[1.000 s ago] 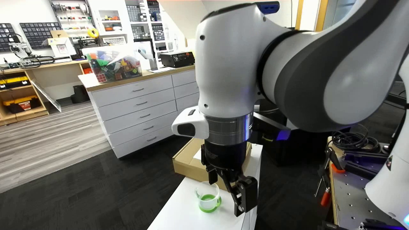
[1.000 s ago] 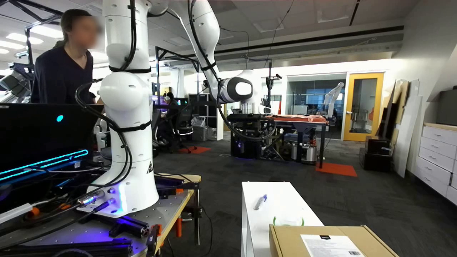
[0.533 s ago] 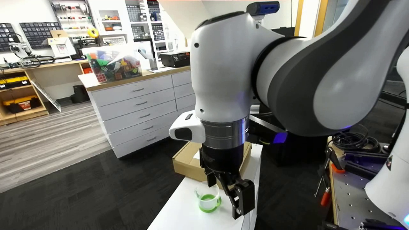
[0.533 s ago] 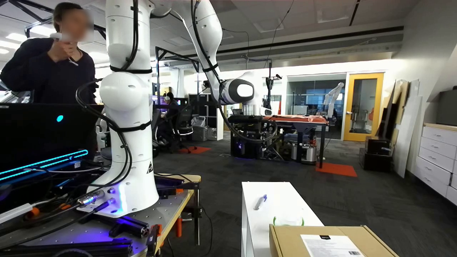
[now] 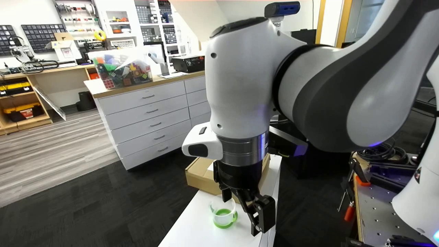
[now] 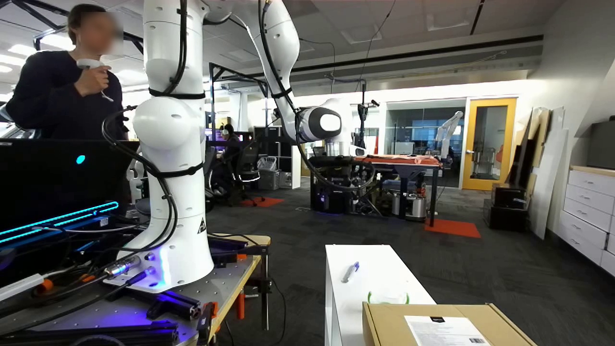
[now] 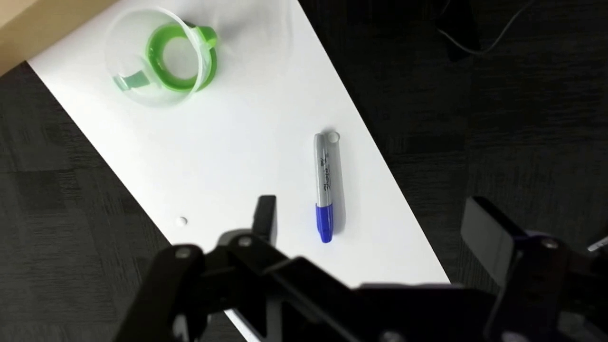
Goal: Put the marker in the cup
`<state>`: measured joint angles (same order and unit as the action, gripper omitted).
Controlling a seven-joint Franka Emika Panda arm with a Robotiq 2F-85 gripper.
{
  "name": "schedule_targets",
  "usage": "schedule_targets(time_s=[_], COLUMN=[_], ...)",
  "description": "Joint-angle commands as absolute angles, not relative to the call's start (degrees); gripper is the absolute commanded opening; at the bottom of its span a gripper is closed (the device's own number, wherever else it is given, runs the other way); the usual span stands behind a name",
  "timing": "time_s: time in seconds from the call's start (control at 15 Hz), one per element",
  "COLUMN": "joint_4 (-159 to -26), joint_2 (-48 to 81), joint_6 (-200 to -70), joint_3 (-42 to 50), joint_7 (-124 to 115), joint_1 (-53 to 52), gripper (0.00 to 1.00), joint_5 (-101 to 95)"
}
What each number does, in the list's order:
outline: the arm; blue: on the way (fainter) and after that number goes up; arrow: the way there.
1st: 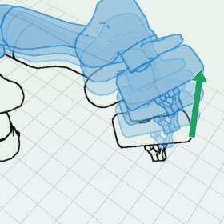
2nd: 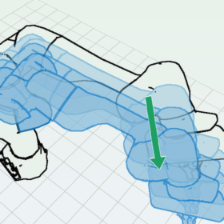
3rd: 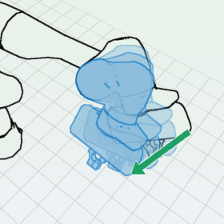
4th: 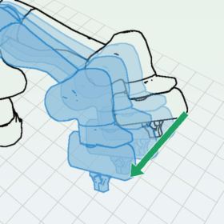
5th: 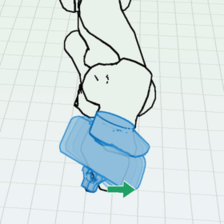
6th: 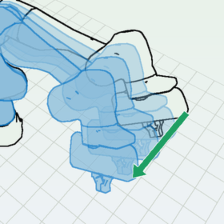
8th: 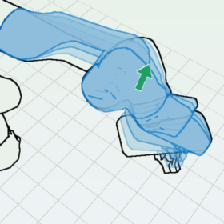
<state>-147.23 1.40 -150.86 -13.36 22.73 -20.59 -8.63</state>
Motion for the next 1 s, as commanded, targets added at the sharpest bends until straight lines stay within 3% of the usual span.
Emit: schedule_targets(time_s=[0.0, 0.93], joint_4=[-146.67, -140.04], joint_2=[5.36, 20.97], joint_6=[-154.15, -162.99], joint_3=[-14.42, -6.80], joint_7=[20.28, 4.57], joint_1=[-18.99, -23.96], gripper=[1.00, 1.00], joint_5=[-15.43, -33.98])
